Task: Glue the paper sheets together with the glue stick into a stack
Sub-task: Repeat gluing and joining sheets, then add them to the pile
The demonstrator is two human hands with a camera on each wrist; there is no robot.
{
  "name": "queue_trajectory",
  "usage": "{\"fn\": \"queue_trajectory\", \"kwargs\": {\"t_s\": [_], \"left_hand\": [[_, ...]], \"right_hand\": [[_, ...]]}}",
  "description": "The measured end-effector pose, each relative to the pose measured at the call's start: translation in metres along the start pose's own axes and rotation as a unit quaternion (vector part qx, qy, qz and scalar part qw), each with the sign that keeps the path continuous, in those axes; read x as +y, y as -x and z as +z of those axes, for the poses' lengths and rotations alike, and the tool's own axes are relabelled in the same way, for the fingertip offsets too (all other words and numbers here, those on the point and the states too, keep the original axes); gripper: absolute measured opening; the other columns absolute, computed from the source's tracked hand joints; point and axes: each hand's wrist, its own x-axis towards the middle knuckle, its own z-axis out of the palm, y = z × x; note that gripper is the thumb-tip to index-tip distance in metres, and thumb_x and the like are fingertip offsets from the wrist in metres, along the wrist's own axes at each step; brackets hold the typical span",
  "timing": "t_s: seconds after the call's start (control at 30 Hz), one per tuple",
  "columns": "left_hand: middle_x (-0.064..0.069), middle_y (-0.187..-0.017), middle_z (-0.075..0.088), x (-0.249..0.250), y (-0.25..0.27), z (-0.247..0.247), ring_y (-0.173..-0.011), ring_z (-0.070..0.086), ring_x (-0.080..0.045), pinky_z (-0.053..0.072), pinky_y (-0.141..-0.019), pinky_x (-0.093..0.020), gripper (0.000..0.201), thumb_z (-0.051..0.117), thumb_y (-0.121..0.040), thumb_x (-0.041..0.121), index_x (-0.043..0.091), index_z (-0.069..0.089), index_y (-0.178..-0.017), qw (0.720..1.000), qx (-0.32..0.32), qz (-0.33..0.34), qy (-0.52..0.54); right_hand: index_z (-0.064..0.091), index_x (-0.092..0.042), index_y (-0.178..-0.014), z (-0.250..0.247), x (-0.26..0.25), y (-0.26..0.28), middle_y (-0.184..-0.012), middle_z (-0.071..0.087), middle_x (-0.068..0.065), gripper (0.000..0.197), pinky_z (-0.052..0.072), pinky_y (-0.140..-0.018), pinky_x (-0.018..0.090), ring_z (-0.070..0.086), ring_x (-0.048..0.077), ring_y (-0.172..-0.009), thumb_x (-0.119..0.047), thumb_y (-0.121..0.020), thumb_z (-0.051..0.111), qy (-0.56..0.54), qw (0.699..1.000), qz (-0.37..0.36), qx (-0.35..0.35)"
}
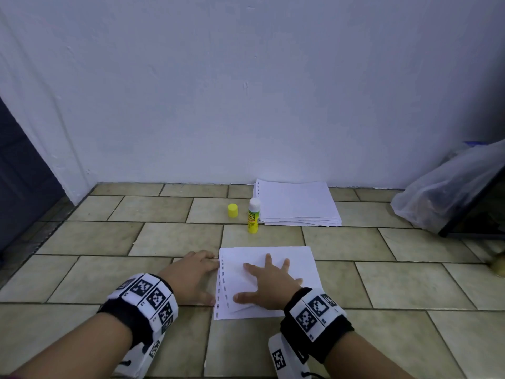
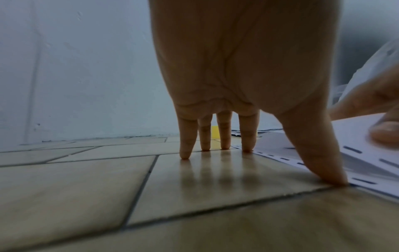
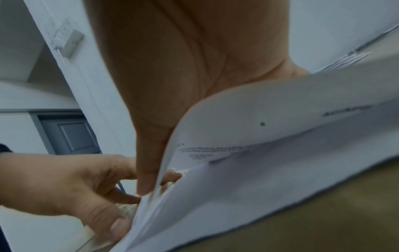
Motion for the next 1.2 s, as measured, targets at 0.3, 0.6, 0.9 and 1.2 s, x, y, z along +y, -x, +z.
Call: {"fn": "queue_trajectory", "kwargs": {"t_s": [0.3, 0.6, 0.9, 1.2], "left_hand": [[0.007, -0.155, 0.02, 0.001, 0.002, -0.001, -0.138, 0.025, -0.016, 0.028, -0.112, -0.033, 0.085, 0.065, -0.079, 0.057, 0.036, 0.022, -0.15, 1.0, -0.014, -0.003, -0.009], [0.012, -0.144, 0.032, 0.001, 0.003, -0.001, -0.131, 0.034, -0.012, 0.033, -0.107, -0.029, 0.085, 0.068, -0.075, 0.057, 0.033, 0.028, -0.146, 1.0, 0.007, -0.009, 0.018], [0.006, -0.151, 0.015, 0.012, -0.002, -0.006, -0.134, 0.024, -0.02, 0.036, -0.106, -0.038, 0.093, 0.066, -0.077, 0.057, 0.023, 0.018, -0.149, 0.999, -0.024, -0.032, -0.008], [0.005, -0.161, 0.001, 0.031, -0.009, -0.007, -0.139, 0.019, -0.027, 0.033, -0.109, -0.038, 0.116, 0.072, -0.072, 0.061, 0.019, 0.001, -0.154, 0.991, -0.06, -0.047, -0.113]], "right_hand": [[0.011, -0.044, -0.149, 0.002, -0.004, 0.001, -0.16, -0.012, 0.005, 0.091, 0.008, -0.104, 0.075, -0.014, 0.047, -0.142, -0.07, -0.076, 0.059, 0.006, 1.0, 0.001, 0.005], [0.017, -0.043, -0.149, -0.004, -0.004, 0.0, -0.161, -0.008, 0.003, 0.084, 0.007, -0.104, 0.075, -0.015, 0.046, -0.142, -0.078, -0.077, 0.044, -0.019, 1.0, 0.004, -0.011], [0.018, -0.045, -0.146, -0.003, -0.008, -0.002, -0.158, -0.002, 0.004, 0.068, 0.017, -0.103, 0.074, -0.007, 0.045, -0.143, -0.034, -0.092, 0.058, 0.022, 0.999, 0.023, -0.003], [0.005, -0.017, -0.153, -0.003, -0.028, -0.005, -0.161, -0.003, -0.001, 0.076, 0.003, -0.112, 0.064, 0.0, 0.017, -0.148, -0.008, -0.092, 0.049, 0.127, 0.987, -0.099, -0.002]]}}
